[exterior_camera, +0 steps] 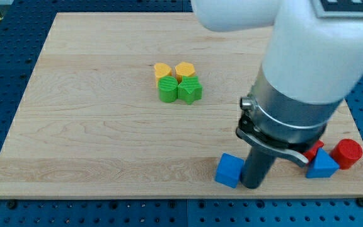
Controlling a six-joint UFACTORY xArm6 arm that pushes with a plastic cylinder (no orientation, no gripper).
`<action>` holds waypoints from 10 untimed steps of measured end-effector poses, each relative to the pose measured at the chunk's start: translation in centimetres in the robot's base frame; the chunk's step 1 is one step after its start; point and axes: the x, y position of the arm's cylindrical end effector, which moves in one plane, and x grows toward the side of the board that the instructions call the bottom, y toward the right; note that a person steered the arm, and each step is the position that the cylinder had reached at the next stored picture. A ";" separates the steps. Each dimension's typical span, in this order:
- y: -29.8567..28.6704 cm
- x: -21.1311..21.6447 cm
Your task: Move your arm to the bottom right of the board
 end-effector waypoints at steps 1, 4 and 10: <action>-1.0 -1.0; 4.4 1.5; 17.8 0.2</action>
